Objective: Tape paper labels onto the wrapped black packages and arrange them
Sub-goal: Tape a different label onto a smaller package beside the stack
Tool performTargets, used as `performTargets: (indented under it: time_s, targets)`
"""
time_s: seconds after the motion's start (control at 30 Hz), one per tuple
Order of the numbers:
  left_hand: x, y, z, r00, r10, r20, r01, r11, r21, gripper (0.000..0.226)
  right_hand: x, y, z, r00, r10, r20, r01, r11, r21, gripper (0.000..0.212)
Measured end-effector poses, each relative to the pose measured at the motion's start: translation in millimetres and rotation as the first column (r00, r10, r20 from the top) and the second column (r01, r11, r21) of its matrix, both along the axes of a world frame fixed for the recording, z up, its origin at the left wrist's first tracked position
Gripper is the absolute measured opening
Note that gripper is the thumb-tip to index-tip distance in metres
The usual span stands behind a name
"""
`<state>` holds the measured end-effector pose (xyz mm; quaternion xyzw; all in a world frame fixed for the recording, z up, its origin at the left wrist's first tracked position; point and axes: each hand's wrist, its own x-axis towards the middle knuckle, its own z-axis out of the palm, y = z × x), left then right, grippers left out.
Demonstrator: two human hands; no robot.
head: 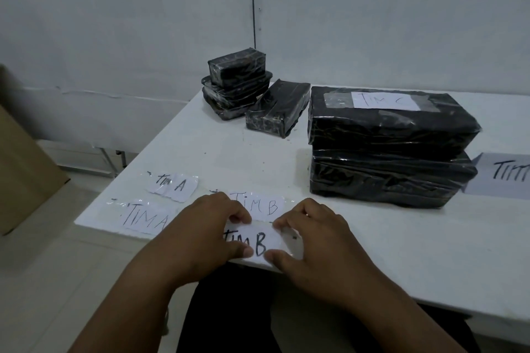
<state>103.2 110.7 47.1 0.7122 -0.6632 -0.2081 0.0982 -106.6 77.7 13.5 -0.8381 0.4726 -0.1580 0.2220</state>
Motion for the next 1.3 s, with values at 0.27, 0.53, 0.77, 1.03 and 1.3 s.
performTargets:
  time_s: [0.27, 0.53, 0.77, 1.03, 1.3]
  targets:
    - [-5, -8, -5, 1.000, -0.005, 0.018, 0.007, 0.994, -0.109, 0.009, 7, -1, 4, 0.999, -0.013, -0.029, 0.013, 1.000, 0.018, 0.041]
    - [0, -1, 10, 0.987, 0.006, -0.161, -0.029, 0.990, -0.141, 0.014, 8, -4, 5, 0.984, -0.073, 0.165, 0.065, 0.997, 0.049, 0.017]
    - [17, -4, 40, 0.939, -0.002, -0.344, -0.128, 0.926, -0.355, 0.021, 7, -6, 28, 0.884, -0.068, 0.462, 0.064, 0.998, 0.025, 0.017]
    - [13, -24, 61, 0.703, -0.051, -0.710, -0.444, 0.748, -0.494, 0.005, 0, -26, 77, 0.811, -0.083, 0.579, 0.128, 0.991, -0.037, 0.010]
    - [-4, -73, 94, 0.499, -0.137, -0.856, -0.604, 0.653, -0.457, 0.044, 0, -73, 142, 0.808, -0.087, 0.583, 0.234, 0.955, -0.182, 0.013]
